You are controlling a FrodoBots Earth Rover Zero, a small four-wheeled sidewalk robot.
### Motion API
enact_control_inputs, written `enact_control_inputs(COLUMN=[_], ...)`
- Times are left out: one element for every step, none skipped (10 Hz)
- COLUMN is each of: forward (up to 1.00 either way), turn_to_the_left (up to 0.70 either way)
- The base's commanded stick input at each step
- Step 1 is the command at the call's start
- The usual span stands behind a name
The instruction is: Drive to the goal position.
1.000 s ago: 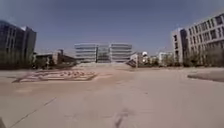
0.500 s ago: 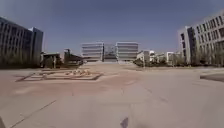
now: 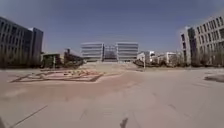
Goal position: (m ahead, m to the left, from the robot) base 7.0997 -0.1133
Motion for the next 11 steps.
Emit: enact_control_inputs(forward=[0.70,0.70,0.70,0.70,0.70,0.70,0.70,0.70,0.70,0.70,0.70], turn_to_the_left=[0.02,0.02,0.02,0.02,0.02,0.02,0.02,0.02,0.02,0.02,0.02])
